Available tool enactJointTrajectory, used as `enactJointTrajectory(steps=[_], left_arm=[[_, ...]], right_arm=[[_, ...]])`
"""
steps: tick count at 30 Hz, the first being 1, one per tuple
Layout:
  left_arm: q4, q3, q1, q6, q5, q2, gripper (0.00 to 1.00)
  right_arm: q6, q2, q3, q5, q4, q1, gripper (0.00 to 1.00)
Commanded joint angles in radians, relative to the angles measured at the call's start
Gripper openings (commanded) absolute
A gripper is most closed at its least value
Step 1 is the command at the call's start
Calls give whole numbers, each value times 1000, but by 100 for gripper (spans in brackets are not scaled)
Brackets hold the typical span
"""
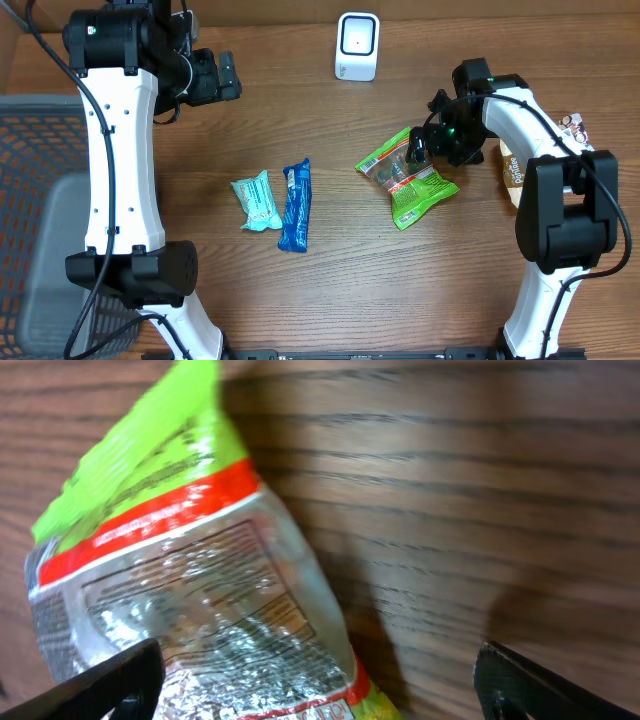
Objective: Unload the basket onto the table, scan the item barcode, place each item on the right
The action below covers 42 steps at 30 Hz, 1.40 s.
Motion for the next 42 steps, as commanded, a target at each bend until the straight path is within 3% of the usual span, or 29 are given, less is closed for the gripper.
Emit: enactJointTrajectory(steps=[1, 9, 13, 17, 21, 26, 37, 42], left_arm=[[-3, 18, -4, -14, -7, 1, 100], [-2, 18, -4, -14, -6, 1, 100], [-2, 18, -4, -14, -7, 1, 100], [-2, 18, -4, -14, -7, 1, 100], [-2, 18, -4, -14, -7, 1, 100], [-2, 18, -4, -14, -7, 1, 100], [-2, 18, -4, -14, -7, 1, 100], [-2, 18, -4, -14, -7, 1, 99]], right_arm=[[-163, 30, -7, -104, -16, 6, 98], [-194, 51, -62, -193, -59, 10, 90], [-182, 51, -161, -232, 12, 10, 84], [-124, 51, -256, -286, 115, 10, 63], [-18, 51, -259, -301, 164, 9, 26], [-13, 51, -220, -446, 172, 8, 6], [-52, 16, 31, -481, -54, 8, 4], [-51, 14, 21, -381, -57, 10, 4]])
